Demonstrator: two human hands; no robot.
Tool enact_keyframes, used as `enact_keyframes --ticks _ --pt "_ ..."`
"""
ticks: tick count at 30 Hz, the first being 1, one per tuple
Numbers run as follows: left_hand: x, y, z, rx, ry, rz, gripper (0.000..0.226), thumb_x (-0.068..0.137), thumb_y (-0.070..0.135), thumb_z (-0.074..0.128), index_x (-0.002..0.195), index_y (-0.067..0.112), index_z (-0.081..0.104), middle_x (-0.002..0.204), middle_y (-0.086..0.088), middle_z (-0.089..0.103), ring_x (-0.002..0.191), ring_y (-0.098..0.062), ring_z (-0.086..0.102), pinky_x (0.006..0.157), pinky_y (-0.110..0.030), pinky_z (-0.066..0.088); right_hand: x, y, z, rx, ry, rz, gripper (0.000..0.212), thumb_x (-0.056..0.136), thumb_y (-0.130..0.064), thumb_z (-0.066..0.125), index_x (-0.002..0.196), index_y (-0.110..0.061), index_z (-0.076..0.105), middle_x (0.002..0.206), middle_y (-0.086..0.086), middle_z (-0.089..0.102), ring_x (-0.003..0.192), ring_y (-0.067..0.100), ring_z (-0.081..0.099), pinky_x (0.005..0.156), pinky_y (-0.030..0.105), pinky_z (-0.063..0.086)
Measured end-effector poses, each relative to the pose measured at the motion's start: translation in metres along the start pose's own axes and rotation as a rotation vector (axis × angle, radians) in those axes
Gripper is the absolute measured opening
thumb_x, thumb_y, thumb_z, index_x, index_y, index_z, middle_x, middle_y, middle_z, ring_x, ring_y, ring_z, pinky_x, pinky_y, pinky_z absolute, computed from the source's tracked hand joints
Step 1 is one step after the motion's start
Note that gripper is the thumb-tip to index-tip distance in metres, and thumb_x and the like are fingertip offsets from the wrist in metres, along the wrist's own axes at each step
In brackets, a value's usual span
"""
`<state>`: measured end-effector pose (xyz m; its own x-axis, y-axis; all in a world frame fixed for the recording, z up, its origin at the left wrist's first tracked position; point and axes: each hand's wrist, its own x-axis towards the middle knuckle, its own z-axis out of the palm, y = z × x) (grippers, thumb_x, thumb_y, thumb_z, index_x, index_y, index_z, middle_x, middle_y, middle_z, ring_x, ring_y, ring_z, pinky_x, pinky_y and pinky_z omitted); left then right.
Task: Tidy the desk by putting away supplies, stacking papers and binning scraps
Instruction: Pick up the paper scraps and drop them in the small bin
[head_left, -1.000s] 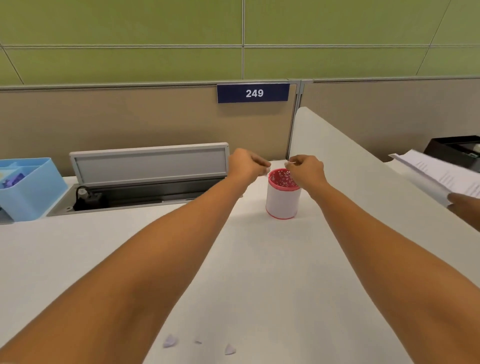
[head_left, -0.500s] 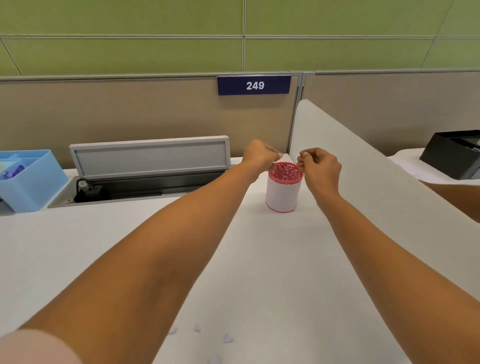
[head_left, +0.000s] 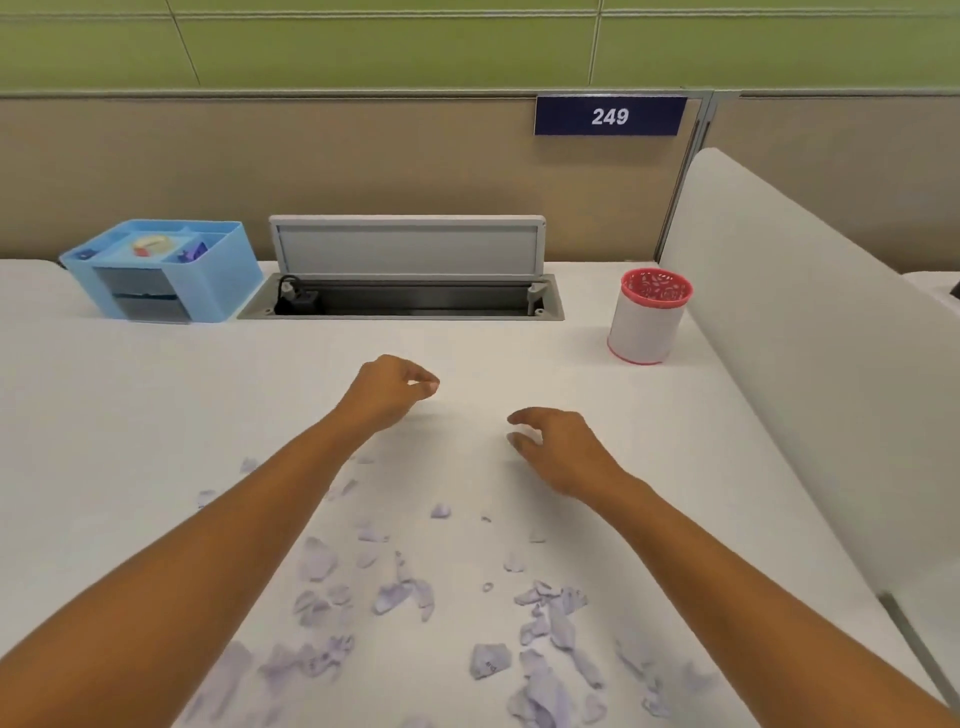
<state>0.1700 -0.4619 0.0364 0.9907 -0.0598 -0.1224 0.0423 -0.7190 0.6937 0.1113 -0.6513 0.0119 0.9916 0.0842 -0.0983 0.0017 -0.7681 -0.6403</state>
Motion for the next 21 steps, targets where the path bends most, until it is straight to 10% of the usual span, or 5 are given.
enact_keyframes --ticks 8,15,21 --pt "-0.036 -0.086 -0.035 0.378 -0.072 -0.047 0.046 0.097 0.038 0.040 0.140 0.023 0.039 0.154 -0.003 0.025 0.140 -0.023 0.025 0.115 -0.041 0.019 -0.018 -0.060 0.068 -0.195 -0.302 -0.124 0.056 0.100 -0.035 0.033 0.148 -0.012 0.015 0.158 0.007 0.007 0.145 0.019 0.009 0.115 0.031 0.012" --pt "-0.066 -0.105 -0.024 0.458 -0.210 0.161 0.046 0.096 0.031 0.046 0.141 0.031 0.036 0.154 0.002 0.025 0.139 -0.017 0.029 0.111 -0.029 0.023 -0.033 -0.070 0.073 -0.530 -0.333 -0.222 0.048 0.099 -0.044 0.027 0.141 -0.020 0.034 0.147 0.004 0.031 0.133 0.023 0.030 0.106 0.045 0.028" --pt "-0.067 -0.101 -0.016 0.599 -0.058 0.232 0.037 0.096 0.020 0.048 0.133 0.023 0.050 0.142 0.001 0.046 0.129 -0.017 0.045 0.104 -0.024 0.031 -0.062 -0.078 0.088 -0.539 -0.353 -0.212 0.057 0.101 -0.036 0.027 0.150 -0.020 0.003 0.157 0.013 0.002 0.145 0.032 0.002 0.116 0.039 0.009"
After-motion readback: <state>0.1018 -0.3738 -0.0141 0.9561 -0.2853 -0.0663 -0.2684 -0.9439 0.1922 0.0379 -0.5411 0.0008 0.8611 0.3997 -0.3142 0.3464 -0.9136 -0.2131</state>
